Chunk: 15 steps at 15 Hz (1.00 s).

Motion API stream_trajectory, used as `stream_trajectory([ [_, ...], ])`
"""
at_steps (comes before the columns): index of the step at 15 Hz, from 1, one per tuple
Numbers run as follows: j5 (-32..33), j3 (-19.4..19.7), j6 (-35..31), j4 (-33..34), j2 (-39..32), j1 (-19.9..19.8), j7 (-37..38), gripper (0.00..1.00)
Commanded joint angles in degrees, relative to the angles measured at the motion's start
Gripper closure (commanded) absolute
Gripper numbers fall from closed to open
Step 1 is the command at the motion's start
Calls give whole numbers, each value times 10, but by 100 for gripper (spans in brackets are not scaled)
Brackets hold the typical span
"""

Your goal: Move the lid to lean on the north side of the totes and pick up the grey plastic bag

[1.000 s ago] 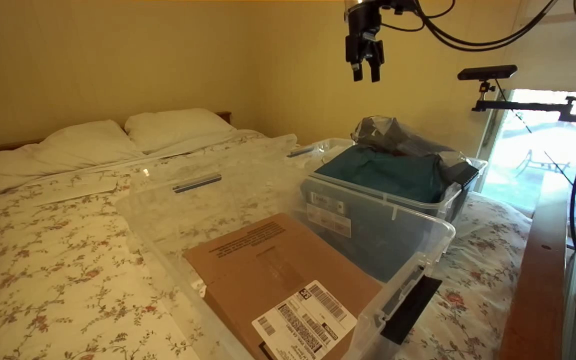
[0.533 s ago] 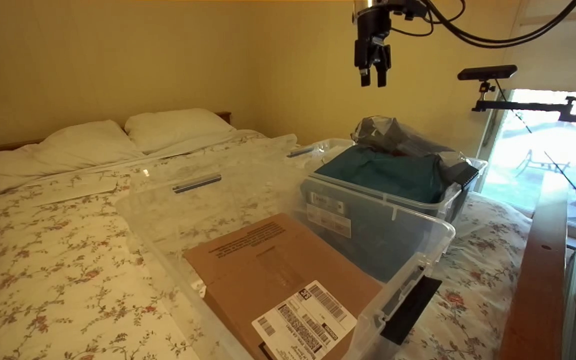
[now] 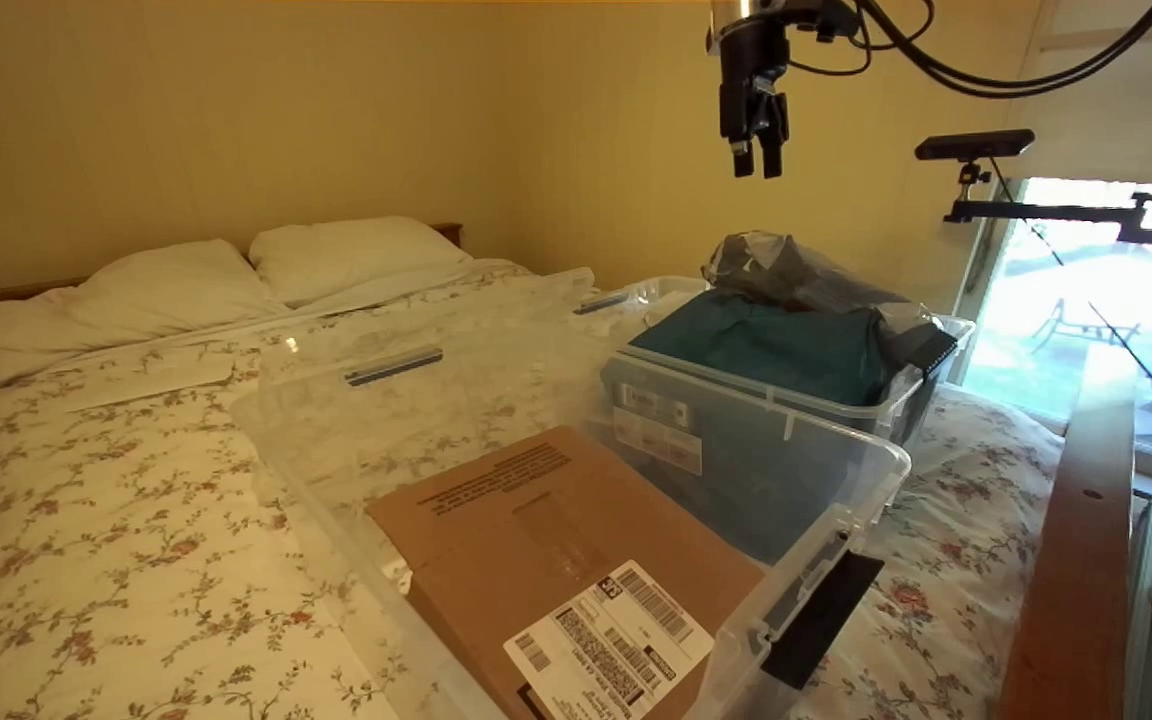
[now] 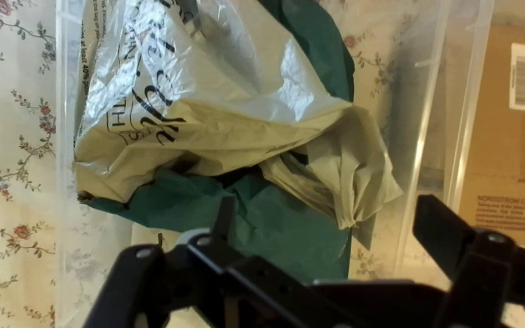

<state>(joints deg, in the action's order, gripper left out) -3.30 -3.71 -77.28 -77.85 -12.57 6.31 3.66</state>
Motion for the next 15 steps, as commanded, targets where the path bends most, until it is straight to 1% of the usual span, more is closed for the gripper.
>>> stream_trajectory([
  [1, -8, -15, 29, -30, -2, 2, -45, 0],
  [3, -12, -23, 28, -48, -10, 6, -53, 0],
  [6, -13, -34, 4, -73, -27, 15, -53, 0],
  [11, 0, -42, -41, -74, -55, 26, -58, 0],
  [14, 20, -40, -52, -63, -65, 33, -48, 0],
  [15, 23, -39, -56, -63, -66, 33, -47, 25],
])
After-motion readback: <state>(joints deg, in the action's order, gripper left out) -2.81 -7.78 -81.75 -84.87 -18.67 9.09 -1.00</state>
